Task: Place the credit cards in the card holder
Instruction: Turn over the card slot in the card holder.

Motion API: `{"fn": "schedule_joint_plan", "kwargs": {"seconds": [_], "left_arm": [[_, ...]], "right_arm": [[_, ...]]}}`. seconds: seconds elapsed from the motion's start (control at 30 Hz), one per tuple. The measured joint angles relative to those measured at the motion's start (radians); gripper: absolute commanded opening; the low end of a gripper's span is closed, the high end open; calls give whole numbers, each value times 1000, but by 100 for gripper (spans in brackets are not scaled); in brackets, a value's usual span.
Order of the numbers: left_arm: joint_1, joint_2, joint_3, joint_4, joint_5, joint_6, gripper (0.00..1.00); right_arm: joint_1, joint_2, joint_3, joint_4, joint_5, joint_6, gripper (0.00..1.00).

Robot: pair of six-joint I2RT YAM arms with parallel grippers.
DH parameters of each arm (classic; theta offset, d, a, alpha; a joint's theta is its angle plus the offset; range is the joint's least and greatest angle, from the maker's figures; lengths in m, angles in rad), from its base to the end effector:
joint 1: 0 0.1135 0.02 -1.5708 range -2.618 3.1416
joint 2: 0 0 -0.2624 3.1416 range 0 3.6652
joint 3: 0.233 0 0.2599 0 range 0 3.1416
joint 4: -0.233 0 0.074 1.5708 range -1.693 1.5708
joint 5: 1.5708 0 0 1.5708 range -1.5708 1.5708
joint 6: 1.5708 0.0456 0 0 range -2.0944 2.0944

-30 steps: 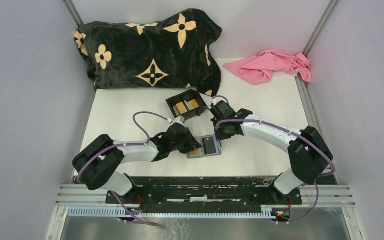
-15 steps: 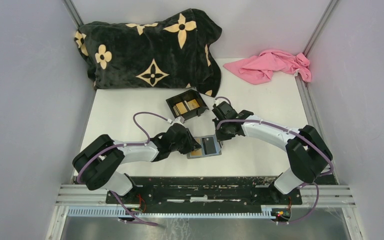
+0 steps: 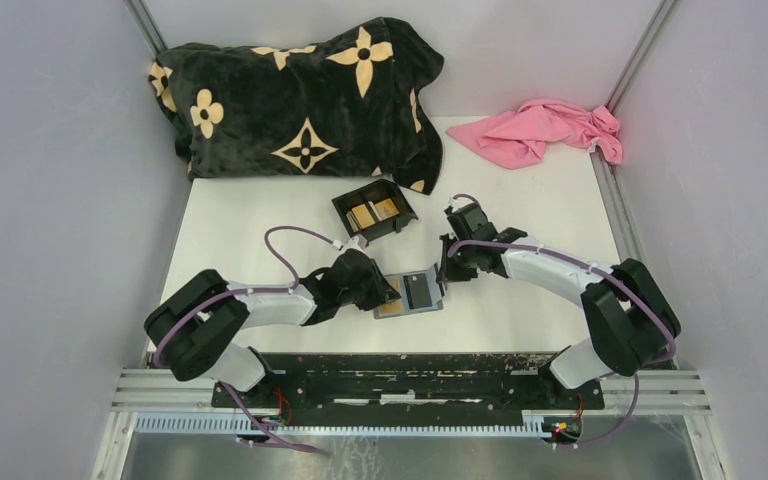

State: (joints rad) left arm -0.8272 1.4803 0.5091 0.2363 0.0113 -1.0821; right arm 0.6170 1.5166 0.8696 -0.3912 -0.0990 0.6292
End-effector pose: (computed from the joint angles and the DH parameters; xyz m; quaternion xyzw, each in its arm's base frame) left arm 0.1873 -0.2044 0.1197 -0.1139 0.9068 -0.3342 0.2303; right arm 0.2456 0.1798 0.1681 -0.0071 0.9636 0.1921 0.1856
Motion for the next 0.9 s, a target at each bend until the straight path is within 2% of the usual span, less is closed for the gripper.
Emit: {"fn": "schedule_joint_plan", "kwargs": {"seconds": [0.5,0.9], "left_arm": [[0,-83,-39,-61,-34,0,27],[0,-155,-85,-108,-60,0,25]], "right_arm": [[-63,-30,-90,113,-155,40,1],[-77,-31,-98,129,-190,55,1]]}}
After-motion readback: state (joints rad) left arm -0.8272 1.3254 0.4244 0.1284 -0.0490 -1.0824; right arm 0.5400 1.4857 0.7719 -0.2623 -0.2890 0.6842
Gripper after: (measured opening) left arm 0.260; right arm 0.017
